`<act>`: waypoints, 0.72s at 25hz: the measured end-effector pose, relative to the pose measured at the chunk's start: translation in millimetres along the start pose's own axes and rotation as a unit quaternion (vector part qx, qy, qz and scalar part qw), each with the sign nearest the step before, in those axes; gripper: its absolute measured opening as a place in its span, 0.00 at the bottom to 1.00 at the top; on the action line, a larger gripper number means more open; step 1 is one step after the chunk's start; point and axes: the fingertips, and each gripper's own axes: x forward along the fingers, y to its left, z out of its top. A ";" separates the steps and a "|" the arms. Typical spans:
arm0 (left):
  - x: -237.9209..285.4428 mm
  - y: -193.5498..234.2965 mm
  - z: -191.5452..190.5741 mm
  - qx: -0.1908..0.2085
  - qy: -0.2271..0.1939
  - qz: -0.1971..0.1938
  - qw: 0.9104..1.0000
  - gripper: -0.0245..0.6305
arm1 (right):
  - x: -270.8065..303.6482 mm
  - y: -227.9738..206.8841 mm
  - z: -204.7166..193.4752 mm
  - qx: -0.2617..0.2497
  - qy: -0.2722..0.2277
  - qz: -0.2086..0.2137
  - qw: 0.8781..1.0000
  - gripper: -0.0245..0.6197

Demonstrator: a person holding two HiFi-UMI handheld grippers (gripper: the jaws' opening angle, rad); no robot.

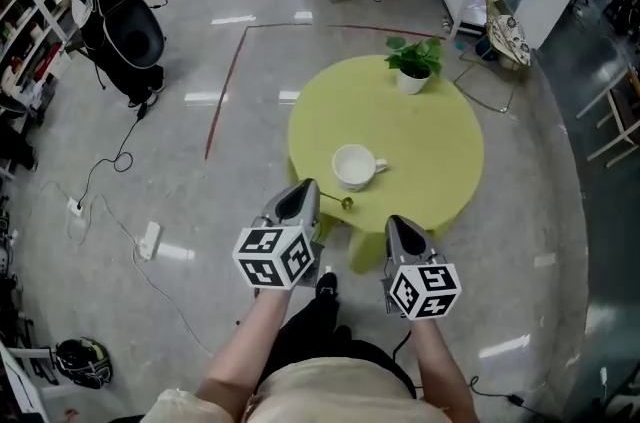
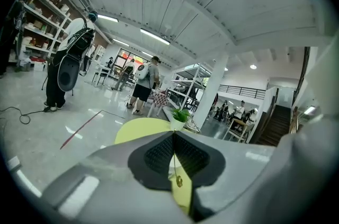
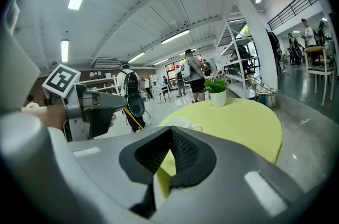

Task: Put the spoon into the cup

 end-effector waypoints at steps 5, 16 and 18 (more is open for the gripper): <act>14.1 6.5 15.2 -0.006 -0.003 -0.011 1.000 0.04 | 15.3 -0.8 7.2 0.005 0.002 -0.007 1.000 0.04; 54.2 15.3 29.3 -0.012 0.002 -0.035 0.999 0.04 | 40.7 -14.6 15.0 0.009 0.005 -0.030 0.999 0.04; 61.0 15.8 30.1 -0.013 0.006 -0.040 0.999 0.04 | 44.2 -17.1 16.9 0.009 0.006 -0.036 0.999 0.04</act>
